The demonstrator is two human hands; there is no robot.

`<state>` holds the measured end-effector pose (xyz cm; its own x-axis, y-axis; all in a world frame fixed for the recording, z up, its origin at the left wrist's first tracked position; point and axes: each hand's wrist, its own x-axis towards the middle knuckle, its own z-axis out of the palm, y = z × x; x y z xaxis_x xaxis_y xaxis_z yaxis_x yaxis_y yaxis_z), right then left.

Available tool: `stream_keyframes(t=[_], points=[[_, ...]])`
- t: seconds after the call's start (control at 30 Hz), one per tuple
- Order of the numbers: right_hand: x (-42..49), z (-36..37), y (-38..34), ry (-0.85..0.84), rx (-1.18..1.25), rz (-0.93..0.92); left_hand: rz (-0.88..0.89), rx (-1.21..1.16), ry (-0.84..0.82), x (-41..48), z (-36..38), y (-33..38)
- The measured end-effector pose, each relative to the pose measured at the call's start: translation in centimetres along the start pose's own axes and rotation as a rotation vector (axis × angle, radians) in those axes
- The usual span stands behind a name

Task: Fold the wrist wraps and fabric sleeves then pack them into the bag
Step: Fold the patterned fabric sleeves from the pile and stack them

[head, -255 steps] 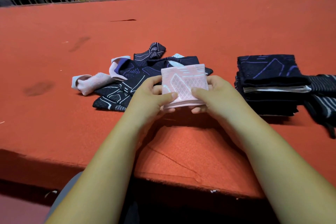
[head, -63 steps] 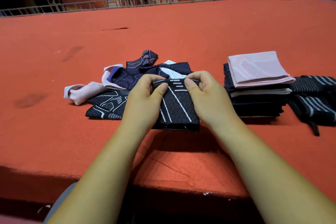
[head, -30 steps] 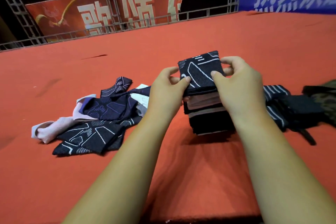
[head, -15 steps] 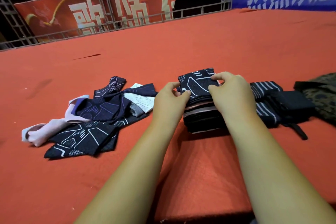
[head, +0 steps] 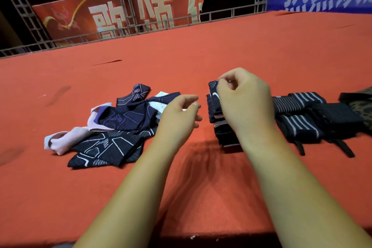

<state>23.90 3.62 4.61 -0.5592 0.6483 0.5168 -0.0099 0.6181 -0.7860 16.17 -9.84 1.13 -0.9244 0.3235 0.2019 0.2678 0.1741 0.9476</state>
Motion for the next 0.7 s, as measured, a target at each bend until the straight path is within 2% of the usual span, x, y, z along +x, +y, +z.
stream_keyframes(t=[0.2, 0.4, 0.6, 0.7], points=[[-3.8, 5.5, -1.8, -0.29, 0.131, -0.111, 0.022, 0.294, 0.071, -1.4, -6.3, -3.1], [-6.4, 9.9, -1.1, -0.473, 0.12, -0.05, 0.08, 0.715, 0.206, -2.5, -11.8, -8.5], [-8.0, 12.0, 0.7, -0.583, 0.046, -0.039, -0.086, 1.049, -0.016, -2.6, -13.3, -12.3], [-8.3, 12.4, 1.5, -0.592, 0.028, -0.034, -0.119, 1.07, -0.025, -2.5, -13.5, -12.6]])
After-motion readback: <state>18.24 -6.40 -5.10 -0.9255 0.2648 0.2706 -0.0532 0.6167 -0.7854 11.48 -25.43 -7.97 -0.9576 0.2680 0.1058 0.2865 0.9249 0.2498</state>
